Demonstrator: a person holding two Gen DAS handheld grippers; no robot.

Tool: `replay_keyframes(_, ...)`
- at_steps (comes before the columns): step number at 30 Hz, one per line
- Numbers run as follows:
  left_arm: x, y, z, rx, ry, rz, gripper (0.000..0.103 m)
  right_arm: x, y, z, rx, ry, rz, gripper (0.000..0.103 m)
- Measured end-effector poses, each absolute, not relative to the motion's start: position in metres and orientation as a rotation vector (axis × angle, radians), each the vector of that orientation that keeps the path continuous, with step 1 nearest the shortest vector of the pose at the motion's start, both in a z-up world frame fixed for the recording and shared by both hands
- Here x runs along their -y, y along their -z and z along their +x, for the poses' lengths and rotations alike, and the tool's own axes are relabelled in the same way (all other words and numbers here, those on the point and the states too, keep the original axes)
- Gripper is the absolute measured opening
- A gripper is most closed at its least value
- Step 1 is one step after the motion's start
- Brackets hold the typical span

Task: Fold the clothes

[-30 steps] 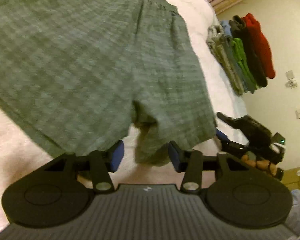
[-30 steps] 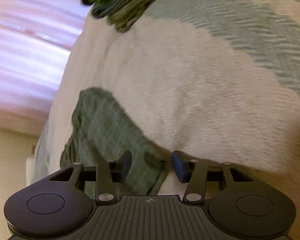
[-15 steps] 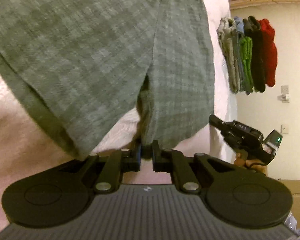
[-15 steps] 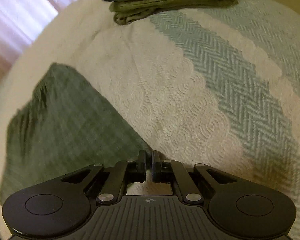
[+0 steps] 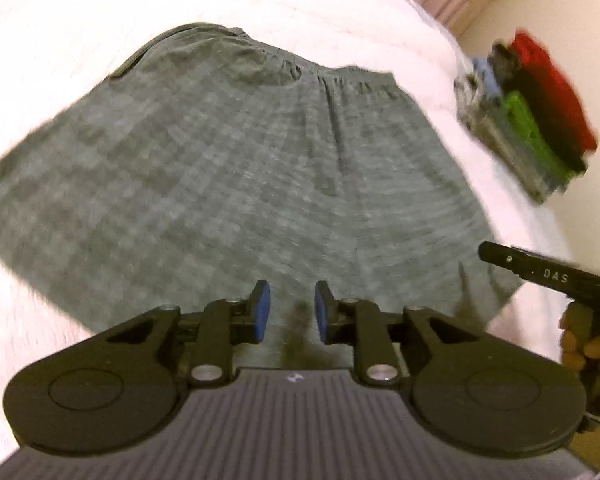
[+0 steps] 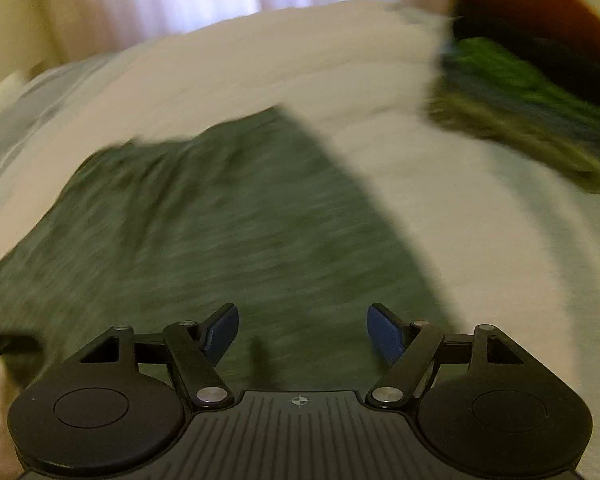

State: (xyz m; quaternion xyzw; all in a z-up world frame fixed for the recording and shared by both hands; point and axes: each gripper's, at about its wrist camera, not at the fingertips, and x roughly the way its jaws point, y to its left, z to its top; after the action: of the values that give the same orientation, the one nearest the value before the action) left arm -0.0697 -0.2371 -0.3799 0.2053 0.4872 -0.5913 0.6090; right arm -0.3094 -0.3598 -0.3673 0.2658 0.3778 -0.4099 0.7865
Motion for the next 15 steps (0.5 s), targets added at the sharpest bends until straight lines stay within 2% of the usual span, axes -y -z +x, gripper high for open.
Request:
replay_keyframes(3, 0.216, 0.395, -0.081, -1.113, 1.336, 0.599, 0.023, 0.332, 0.395, -0.302, -0.935, 0.848, 0.572, 0.075)
replay_keyframes(7, 0.174, 0.387, -0.065, -1.207, 1.247, 0.555, 0.022, 0.293, 0.398, -0.329, -1.008, 0.862, 0.683, 0.075)
replay_keyframes(9, 0.16, 0.378, -0.053, -1.22, 1.213, 0.529, 0.022, 0.284, 0.381, -0.338, -0.98, 0.879, 0.697, 0.075)
replay_keyframes(12, 0.164, 0.358, -0.034, -1.101, 1.221, 0.495, 0.024, 0.28, 0.355, -0.338, -0.897, 0.907, 0.679, 0.075)
replay_keyframes(15, 0.184, 0.363, -0.016, -1.054, 1.2, 0.494, 0.028, 0.291, 0.35, -0.315, -0.816, 0.92, 0.654, 0.075)
